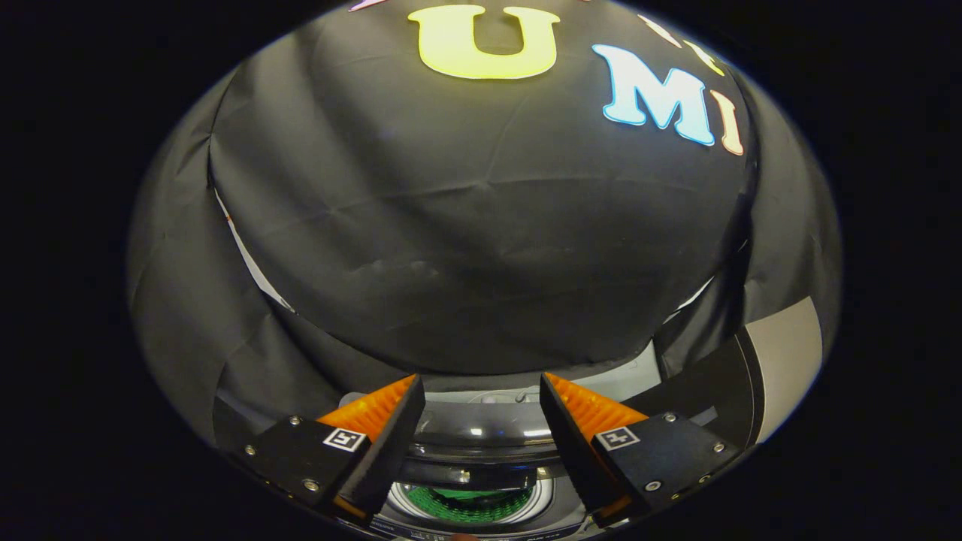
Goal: Put the clothes into the washing machine and then close the washing machine lid.
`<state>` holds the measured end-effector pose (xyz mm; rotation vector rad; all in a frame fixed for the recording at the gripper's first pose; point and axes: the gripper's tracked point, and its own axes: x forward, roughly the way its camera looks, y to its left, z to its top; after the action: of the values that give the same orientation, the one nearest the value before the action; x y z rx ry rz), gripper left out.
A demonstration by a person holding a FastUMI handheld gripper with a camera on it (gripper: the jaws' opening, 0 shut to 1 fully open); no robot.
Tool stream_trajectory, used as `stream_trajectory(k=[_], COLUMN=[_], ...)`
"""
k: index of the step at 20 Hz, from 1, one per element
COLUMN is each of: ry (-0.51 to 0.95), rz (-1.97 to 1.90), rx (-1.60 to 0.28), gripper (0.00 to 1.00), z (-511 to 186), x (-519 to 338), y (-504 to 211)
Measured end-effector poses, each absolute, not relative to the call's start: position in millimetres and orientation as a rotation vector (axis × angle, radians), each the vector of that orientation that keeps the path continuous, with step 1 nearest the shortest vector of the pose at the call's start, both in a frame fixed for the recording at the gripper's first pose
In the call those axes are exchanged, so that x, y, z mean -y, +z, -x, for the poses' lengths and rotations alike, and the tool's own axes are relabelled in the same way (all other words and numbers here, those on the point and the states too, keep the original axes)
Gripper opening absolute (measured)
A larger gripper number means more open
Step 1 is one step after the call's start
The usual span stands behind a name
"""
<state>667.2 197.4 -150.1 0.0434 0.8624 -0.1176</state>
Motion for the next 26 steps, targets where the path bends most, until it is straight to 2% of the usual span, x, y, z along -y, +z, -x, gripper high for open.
stream_trajectory(k=[10, 26], ry=[-0.082, -0.049], rz=[-0.045, -0.01], rx=[-0.82, -0.738], gripper=[0.95, 0.94], z=[-645.4, -570.0], x=[-201.1, -216.6], y=[-149.1, -159.0])
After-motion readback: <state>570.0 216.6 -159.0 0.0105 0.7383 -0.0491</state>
